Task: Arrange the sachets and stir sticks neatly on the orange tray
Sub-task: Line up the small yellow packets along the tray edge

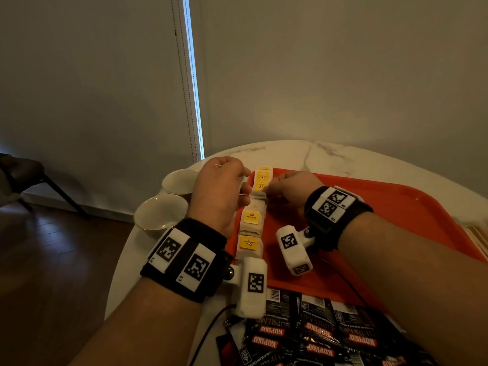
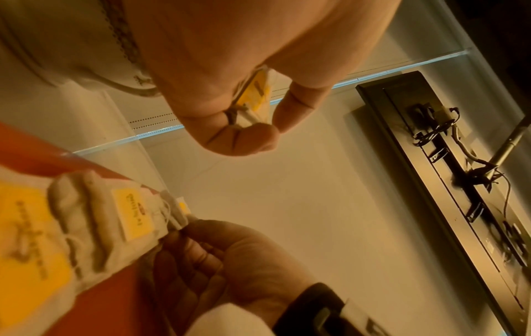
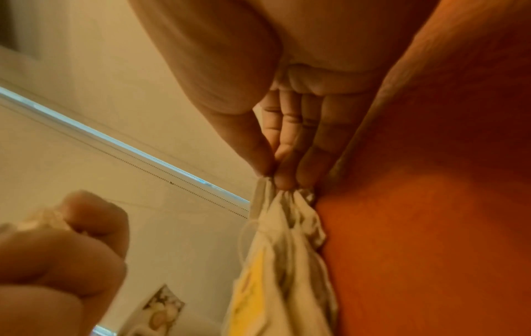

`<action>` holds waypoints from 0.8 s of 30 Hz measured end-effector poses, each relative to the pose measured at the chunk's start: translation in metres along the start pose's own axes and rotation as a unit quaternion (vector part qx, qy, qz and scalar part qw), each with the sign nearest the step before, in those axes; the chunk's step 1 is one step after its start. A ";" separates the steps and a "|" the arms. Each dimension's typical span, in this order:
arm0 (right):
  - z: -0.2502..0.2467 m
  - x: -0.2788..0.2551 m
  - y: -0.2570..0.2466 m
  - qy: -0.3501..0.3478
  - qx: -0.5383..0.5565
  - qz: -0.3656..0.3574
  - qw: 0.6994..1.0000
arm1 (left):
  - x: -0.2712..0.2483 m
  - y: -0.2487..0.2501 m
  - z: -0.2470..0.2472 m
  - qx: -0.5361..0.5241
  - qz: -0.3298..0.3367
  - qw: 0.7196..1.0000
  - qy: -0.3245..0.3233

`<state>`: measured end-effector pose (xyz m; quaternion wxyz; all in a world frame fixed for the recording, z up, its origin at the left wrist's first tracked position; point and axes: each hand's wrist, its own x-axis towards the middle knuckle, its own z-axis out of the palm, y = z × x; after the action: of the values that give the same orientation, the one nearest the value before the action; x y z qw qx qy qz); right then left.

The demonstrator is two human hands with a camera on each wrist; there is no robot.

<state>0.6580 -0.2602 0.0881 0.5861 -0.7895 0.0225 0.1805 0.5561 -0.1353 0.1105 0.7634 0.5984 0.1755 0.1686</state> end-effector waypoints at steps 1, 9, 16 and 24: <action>0.000 0.000 0.000 -0.003 -0.015 0.004 1.000 | 0.000 0.001 0.000 -0.001 -0.001 1.000 -0.001; -0.001 0.006 -0.002 0.032 -0.109 -0.075 0.991 | -0.005 0.005 -0.001 -0.041 -0.025 0.999 -0.006; -0.002 -0.006 -0.006 -0.021 -0.147 -0.080 0.986 | -0.008 0.007 -0.002 -0.091 -0.012 0.996 0.004; -0.029 -0.058 0.002 -0.056 0.052 -0.215 0.974 | -0.006 0.001 0.002 -0.063 -0.056 0.990 -0.116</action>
<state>0.6104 -0.2978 0.1117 0.6517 -0.7329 -0.1718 0.0929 0.5516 -0.1393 0.1122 0.8232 0.5536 0.1078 0.0656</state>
